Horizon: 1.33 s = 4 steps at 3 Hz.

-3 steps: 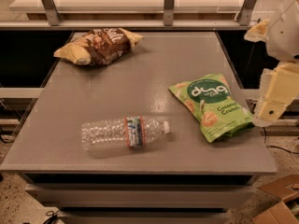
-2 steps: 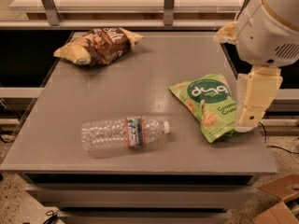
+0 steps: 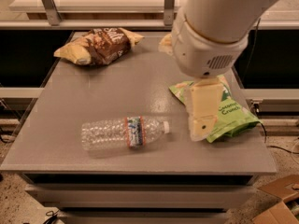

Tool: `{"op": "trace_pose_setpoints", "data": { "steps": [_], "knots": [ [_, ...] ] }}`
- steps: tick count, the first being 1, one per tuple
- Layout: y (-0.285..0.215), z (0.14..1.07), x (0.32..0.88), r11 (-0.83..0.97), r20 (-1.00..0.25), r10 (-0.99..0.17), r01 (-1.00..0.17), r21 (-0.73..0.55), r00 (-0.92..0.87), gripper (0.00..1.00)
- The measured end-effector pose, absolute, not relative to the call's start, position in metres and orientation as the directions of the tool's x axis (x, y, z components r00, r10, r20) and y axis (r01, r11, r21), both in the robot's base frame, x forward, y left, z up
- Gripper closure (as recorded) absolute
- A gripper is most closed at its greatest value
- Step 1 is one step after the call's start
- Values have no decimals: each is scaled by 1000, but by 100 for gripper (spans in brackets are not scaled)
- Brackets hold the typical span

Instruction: Move water bottle near brown chip bag

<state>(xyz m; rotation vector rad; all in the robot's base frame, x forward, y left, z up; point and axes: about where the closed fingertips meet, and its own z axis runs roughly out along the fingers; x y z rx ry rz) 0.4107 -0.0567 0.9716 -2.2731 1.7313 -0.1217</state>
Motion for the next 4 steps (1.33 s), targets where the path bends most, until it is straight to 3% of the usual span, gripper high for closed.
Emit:
{"op": "trace_pose_setpoints", "data": {
  "steps": [4],
  "knots": [
    [13,904,416,-238,-42,-965,-931,-275,259,0]
  ]
}}
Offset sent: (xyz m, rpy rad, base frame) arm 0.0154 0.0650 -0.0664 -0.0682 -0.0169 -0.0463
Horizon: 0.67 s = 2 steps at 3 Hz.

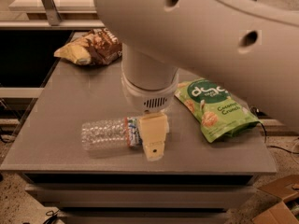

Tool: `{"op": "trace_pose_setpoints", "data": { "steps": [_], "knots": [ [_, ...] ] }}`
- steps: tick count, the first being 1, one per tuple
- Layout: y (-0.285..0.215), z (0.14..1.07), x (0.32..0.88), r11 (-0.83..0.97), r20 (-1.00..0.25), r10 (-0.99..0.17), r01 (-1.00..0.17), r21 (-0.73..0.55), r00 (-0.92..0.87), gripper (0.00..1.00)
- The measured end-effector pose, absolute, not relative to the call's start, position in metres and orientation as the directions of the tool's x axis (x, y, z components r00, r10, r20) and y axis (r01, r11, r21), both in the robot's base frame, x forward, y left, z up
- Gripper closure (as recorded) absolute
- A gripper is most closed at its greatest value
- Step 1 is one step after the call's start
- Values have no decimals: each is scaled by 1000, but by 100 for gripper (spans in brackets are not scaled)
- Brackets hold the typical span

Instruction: Move water bottle near brown chip bag

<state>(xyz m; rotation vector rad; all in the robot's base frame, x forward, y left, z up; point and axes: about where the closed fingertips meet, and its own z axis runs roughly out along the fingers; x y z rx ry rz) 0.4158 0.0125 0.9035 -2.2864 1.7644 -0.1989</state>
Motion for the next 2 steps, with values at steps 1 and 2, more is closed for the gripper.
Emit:
{"op": "trace_pose_setpoints", "data": {
  "steps": [1,2],
  "knots": [
    [28,890,412,-269,-44,-956,-927,-261,289,0],
    [39,876,410,-288,-47,-950,-927,-241,308,0]
  ]
}}
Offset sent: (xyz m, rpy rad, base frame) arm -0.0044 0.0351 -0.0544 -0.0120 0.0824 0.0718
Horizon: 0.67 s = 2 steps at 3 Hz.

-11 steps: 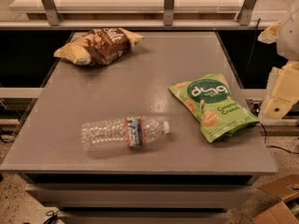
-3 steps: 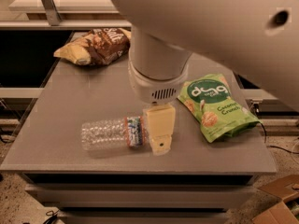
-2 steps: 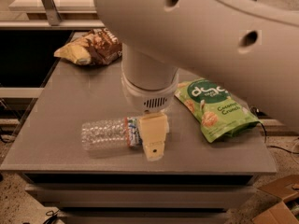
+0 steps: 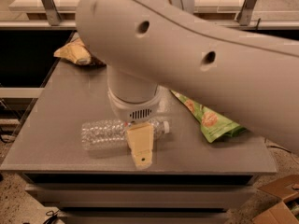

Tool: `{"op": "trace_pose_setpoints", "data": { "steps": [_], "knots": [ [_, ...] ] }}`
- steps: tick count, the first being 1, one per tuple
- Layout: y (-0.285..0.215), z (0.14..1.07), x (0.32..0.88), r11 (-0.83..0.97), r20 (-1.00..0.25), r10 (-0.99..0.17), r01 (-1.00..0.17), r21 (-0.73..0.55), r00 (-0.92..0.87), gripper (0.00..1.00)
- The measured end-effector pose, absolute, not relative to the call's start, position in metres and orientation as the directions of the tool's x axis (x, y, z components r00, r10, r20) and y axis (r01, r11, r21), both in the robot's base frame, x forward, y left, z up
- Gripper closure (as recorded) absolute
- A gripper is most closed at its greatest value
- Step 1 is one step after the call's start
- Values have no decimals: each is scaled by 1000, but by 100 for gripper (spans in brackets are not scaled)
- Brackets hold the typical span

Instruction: Move water bottle near brown chip bag

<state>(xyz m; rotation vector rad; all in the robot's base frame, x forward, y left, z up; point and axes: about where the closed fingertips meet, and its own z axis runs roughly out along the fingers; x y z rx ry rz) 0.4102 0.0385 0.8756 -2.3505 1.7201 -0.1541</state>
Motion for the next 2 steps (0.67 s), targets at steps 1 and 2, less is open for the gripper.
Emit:
{"op": "trace_pose_setpoints", "data": {
  "steps": [1,2],
  "knots": [
    [46,865,410,-303,-49,-946,-926,-224,322,16],
    [52,856,411,-316,-49,-942,-926,-209,332,40]
  ]
}}
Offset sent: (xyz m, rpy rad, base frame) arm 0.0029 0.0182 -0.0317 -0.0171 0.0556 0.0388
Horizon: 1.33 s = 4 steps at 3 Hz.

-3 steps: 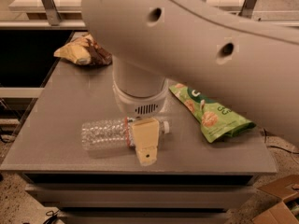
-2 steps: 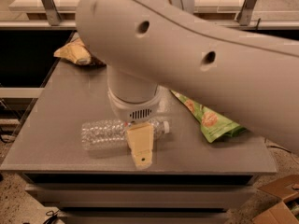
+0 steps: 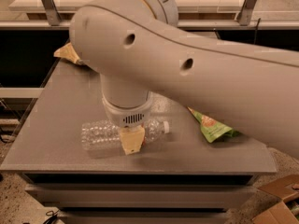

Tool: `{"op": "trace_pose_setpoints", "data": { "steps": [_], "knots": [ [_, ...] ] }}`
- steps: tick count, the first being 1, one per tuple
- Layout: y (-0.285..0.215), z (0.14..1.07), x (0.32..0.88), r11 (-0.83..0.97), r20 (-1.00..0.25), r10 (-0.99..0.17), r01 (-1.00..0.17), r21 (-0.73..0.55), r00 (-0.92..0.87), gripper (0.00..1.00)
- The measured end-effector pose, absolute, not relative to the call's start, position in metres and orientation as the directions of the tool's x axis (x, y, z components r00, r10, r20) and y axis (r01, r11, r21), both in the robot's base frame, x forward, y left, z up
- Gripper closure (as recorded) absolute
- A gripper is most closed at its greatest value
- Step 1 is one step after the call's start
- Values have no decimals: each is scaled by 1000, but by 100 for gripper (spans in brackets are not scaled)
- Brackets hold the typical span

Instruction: Move water bottle near brown chip bag

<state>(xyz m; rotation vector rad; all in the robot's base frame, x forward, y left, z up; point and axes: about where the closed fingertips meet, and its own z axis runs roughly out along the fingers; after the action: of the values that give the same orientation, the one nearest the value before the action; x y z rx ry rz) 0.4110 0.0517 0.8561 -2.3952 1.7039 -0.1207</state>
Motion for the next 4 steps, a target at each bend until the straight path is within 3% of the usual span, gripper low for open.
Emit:
{"op": "trace_pose_setpoints", "data": {
  "steps": [2,3,4],
  "knots": [
    [56,860,416,-315,-75,-938,-925,-213,337,87],
    [56,861,415,-317,-73,-938,-924,-215,339,100],
    [56,861,415,-317,-72,-938,-924,-215,339,100]
  ]
}}
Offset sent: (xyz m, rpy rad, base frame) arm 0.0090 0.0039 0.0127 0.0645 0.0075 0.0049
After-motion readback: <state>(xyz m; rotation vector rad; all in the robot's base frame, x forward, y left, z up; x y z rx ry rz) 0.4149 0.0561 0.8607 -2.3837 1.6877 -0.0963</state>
